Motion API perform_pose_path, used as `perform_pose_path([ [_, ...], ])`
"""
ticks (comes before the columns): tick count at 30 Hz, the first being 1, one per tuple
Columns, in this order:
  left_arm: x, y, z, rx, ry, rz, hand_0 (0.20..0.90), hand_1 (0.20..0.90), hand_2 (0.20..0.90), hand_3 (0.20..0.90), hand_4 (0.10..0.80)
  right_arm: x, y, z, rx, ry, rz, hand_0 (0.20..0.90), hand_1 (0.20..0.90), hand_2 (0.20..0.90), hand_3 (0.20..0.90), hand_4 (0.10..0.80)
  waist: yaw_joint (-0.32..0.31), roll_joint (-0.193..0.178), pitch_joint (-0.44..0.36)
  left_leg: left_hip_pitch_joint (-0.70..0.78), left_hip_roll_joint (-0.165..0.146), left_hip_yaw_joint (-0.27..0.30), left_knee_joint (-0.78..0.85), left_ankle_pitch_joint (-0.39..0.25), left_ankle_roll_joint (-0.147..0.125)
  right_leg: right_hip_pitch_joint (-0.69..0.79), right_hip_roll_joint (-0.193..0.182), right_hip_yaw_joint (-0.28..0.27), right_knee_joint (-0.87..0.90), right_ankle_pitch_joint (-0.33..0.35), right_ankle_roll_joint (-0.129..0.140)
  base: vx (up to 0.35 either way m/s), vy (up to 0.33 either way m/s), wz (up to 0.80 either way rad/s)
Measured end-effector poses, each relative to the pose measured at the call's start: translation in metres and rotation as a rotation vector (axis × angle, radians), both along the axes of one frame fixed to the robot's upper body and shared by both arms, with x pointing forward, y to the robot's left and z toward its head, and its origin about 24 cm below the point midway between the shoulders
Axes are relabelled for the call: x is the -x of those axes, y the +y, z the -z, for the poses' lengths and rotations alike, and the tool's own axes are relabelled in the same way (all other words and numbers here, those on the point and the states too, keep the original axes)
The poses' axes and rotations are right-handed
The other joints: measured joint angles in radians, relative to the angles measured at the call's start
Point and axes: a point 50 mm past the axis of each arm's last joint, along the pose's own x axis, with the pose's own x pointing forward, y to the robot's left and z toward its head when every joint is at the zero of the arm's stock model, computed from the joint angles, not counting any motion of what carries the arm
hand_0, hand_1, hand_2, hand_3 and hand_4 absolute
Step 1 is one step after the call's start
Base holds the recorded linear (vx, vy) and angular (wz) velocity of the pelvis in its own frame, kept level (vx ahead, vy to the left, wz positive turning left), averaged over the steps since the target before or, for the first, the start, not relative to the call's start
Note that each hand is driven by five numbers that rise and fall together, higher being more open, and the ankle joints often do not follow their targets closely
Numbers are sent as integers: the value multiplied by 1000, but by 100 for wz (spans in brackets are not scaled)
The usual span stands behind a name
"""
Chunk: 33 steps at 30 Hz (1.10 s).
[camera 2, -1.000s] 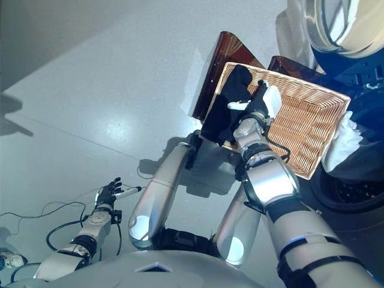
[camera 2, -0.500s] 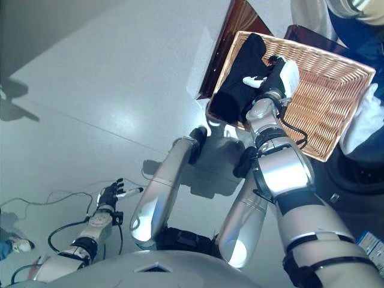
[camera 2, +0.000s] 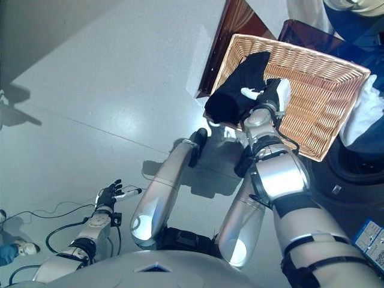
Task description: Pick up the clothes and place them into the washing machine
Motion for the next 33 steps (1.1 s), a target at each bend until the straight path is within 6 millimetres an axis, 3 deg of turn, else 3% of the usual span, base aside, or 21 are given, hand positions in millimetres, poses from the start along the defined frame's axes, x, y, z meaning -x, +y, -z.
perform_pose_path([
  [6,-2,0,0,-1,-1,-1,900,900,900,900,800,4,-3,6,-373,-123,130,200,200,200,200,300,-3,-1,0,19,1,16,-11,-6,17,18,4,6,-22,27,16,25,-2,-4],
  [12,-2,1,0,6,0,1,900,900,900,900,800,18,-7,29,-717,-272,252,200,200,200,200,300,-17,-17,-4,112,5,19,-78,2,19,106,5,6,-93,37,23,43,-9,-5],
  [16,3,2,2,14,20,2,900,900,900,900,800,36,-9,56,-905,-323,340,200,200,200,200,300,-31,-43,-20,170,5,30,-145,18,19,158,4,5,-162,69,33,65,-4,-9],
  [24,12,4,6,36,57,-21,900,900,900,900,800,84,-28,106,-1020,-321,527,200,200,200,200,300,-53,-61,-76,274,1,52,-223,25,38,254,2,5,-244,93,60,59,-6,-7],
  [33,27,3,13,54,105,-29,900,900,900,900,800,115,-41,127,-1022,-328,599,200,200,200,200,300,-85,-62,-121,386,-1,72,-306,38,31,351,0,6,-324,120,63,30,-5,-10],
])
